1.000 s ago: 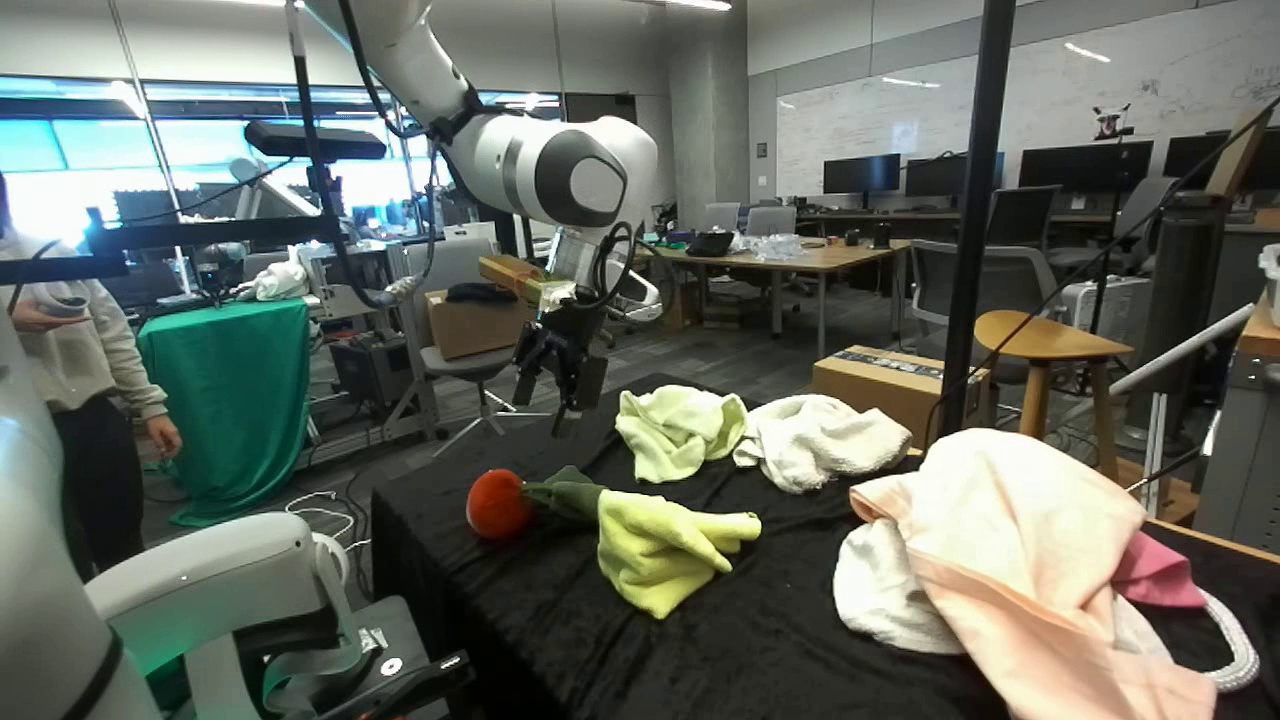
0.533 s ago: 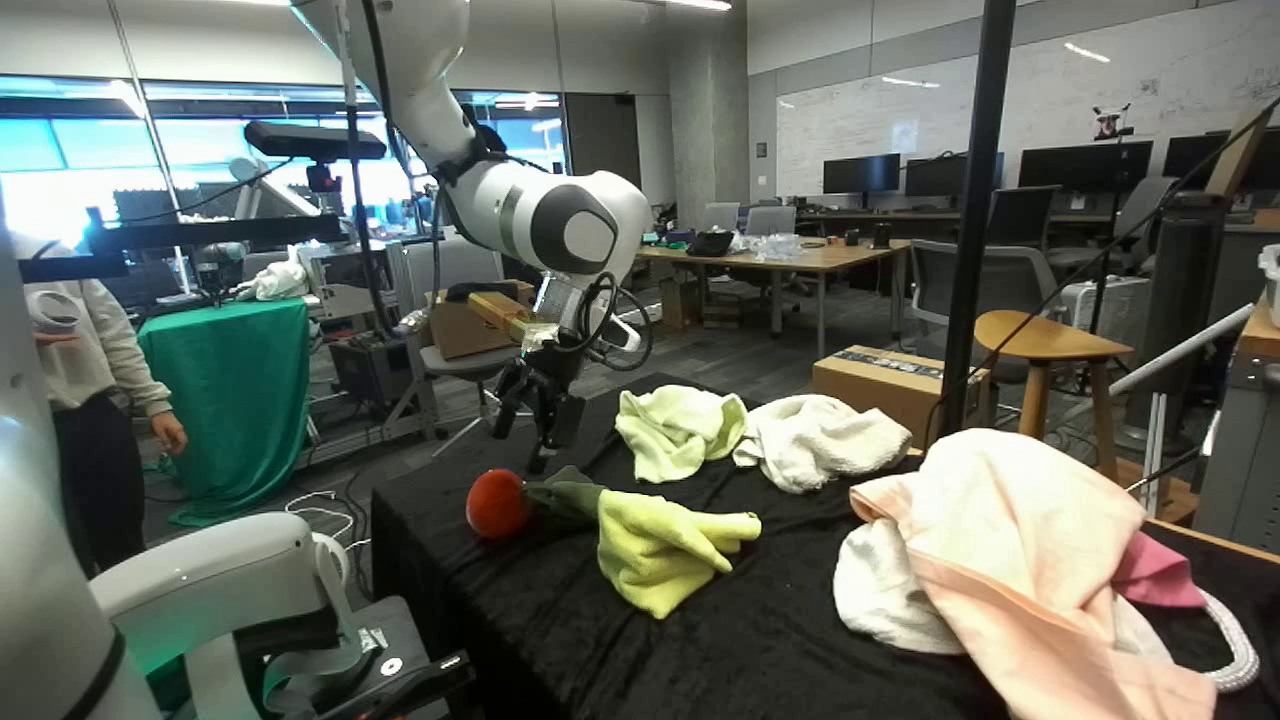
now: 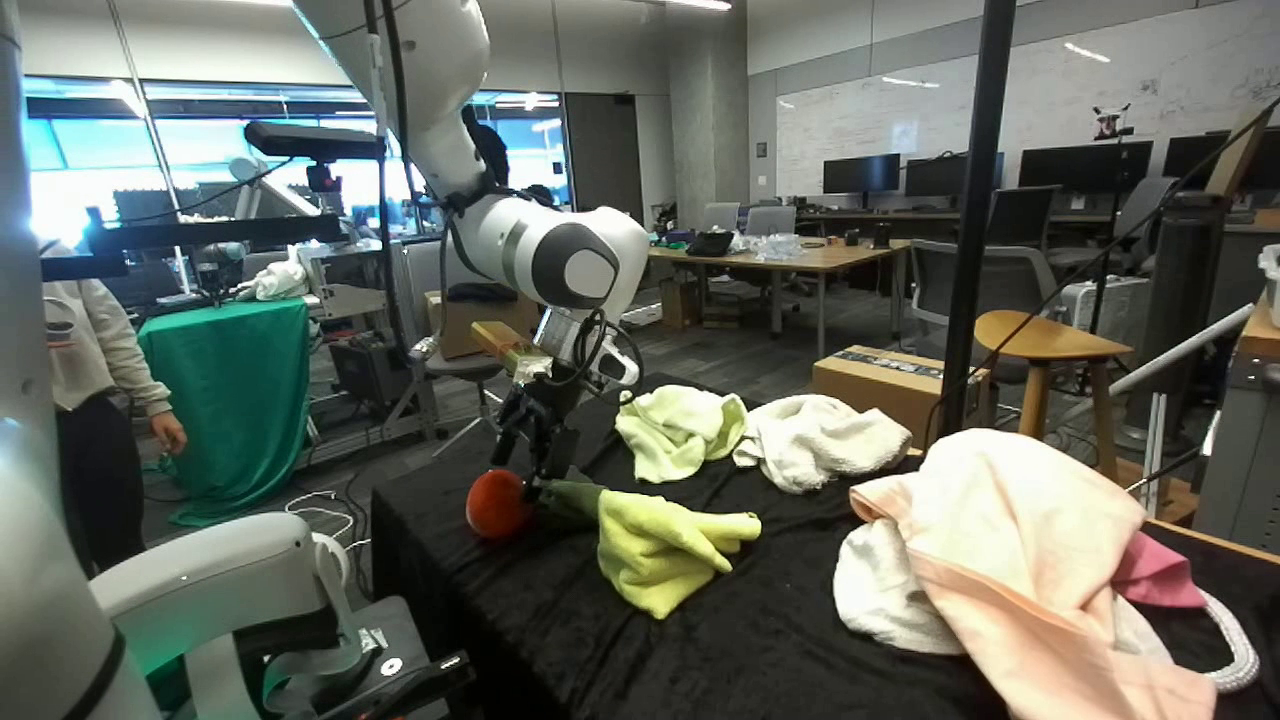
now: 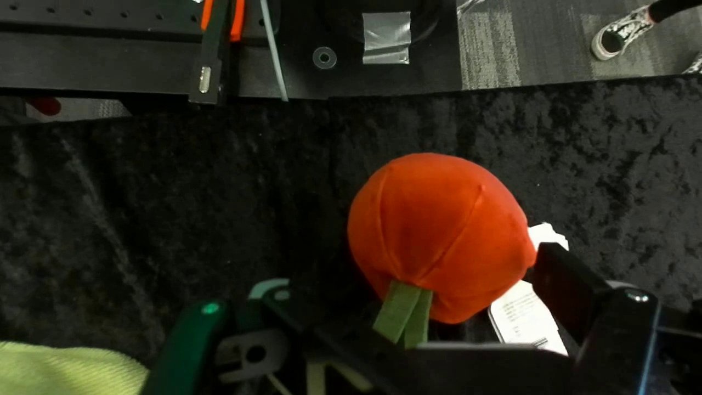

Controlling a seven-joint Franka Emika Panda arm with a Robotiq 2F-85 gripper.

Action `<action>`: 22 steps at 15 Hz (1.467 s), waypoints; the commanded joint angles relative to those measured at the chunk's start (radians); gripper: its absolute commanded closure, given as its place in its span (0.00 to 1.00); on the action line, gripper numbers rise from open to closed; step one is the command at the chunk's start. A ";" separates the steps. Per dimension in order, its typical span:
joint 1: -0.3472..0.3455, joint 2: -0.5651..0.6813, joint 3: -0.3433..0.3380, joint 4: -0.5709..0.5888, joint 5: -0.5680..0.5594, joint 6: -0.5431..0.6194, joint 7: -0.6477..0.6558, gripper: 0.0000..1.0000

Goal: Pile up all the objects on the table

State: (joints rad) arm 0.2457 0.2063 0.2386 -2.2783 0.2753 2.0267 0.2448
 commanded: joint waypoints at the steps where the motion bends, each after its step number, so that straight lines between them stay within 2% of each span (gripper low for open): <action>1: 0.001 0.005 0.001 -0.010 0.059 0.031 0.006 0.00; 6: -0.003 0.016 -0.004 -0.021 0.095 0.057 -0.004 0.00; 14: -0.003 0.033 -0.009 -0.025 0.081 0.073 -0.002 0.00; 15: -0.003 0.035 -0.009 -0.024 0.081 0.071 -0.003 0.06; 16: -0.003 0.035 -0.009 -0.024 0.082 0.069 -0.003 0.26; 22: -0.011 0.038 -0.008 -0.010 0.092 0.046 -0.027 0.73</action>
State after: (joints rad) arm 0.2426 0.2444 0.2301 -2.2986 0.3443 2.0872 0.2450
